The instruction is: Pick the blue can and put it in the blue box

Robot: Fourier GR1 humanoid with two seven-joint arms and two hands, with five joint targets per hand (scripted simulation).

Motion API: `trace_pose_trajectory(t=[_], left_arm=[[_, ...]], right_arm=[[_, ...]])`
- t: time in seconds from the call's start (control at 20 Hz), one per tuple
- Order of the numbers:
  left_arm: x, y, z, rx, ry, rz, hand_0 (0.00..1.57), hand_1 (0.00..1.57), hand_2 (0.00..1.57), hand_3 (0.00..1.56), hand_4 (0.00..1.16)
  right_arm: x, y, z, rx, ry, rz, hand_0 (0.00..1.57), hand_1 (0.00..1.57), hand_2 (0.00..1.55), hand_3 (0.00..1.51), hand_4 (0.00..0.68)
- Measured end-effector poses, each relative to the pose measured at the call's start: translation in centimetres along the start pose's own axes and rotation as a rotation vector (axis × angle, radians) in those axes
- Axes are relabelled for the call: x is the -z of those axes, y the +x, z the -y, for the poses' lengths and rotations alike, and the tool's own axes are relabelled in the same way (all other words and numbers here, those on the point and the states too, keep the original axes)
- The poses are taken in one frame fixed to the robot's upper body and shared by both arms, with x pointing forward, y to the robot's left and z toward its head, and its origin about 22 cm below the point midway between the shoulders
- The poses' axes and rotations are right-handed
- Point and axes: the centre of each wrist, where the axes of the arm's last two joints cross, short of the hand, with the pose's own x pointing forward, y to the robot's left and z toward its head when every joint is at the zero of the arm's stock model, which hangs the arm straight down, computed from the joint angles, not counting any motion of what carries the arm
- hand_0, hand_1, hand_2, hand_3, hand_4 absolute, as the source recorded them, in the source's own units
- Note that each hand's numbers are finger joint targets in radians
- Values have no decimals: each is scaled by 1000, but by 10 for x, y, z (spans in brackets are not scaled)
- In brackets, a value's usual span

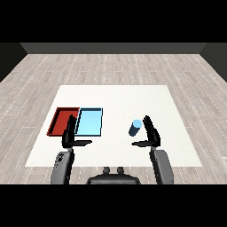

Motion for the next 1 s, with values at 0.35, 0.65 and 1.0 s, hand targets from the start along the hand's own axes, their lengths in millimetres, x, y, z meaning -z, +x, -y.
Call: trace_pose_trajectory(t=[0.35,0.65,1.0], left_arm=[[-6,0,-8,1,7,8,0,0,0,0,0],[2,-2,1,10,1,6,0,0,0,0,0],[-9,-3,-2,13,4,1,0,0,0,0,0]], right_arm=[[-1,-4,2,-5,-10,-4,0,0,0,0,0],[4,-15,11,11,-31,-30,0,0,0,0,0],[14,-35,10,19,-73,-97,0,0,0,0,0]])
